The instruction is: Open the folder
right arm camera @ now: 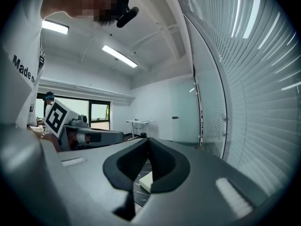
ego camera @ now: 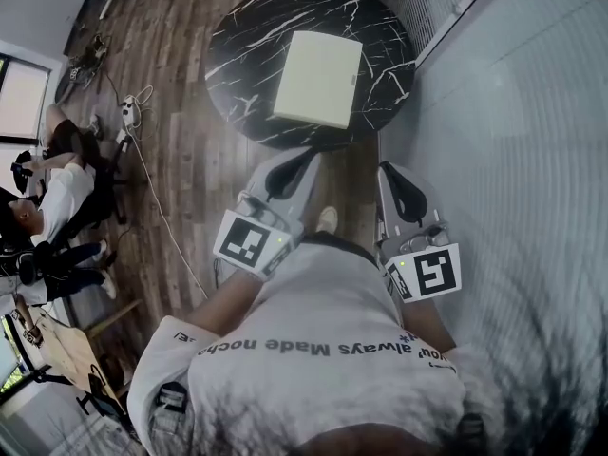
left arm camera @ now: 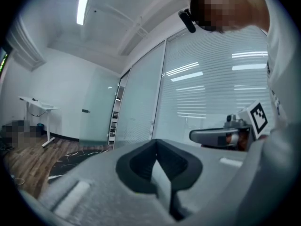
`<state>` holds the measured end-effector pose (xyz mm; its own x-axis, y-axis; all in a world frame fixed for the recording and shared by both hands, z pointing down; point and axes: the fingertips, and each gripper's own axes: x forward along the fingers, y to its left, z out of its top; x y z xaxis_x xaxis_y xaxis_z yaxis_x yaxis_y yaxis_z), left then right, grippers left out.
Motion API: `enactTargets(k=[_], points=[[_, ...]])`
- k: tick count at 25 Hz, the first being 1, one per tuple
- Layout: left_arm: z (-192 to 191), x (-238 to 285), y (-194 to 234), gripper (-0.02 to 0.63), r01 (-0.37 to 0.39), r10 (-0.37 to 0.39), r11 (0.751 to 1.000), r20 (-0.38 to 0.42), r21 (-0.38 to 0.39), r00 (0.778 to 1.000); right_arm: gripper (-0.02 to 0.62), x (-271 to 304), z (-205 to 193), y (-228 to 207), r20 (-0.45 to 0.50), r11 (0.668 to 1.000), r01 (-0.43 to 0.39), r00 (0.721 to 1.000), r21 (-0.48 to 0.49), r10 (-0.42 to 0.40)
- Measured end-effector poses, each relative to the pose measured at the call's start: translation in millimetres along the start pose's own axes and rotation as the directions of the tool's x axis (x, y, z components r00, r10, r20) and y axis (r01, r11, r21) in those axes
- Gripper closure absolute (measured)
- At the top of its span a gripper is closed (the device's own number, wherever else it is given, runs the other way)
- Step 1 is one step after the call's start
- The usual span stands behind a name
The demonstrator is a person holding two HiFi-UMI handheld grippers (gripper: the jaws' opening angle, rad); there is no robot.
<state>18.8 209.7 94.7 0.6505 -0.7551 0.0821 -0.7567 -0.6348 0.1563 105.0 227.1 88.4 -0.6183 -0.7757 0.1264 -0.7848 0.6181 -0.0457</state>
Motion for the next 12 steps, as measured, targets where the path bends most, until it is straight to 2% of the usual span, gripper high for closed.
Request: enactTargets(k=[12], points=[[-8, 38, 54, 0.603, -0.002, 0.002, 1.000, -0.024, -0.009, 1.000, 0.594, 62, -5, -24, -0.020, 1.000, -0.007, 1.000, 0.022, 0.008]])
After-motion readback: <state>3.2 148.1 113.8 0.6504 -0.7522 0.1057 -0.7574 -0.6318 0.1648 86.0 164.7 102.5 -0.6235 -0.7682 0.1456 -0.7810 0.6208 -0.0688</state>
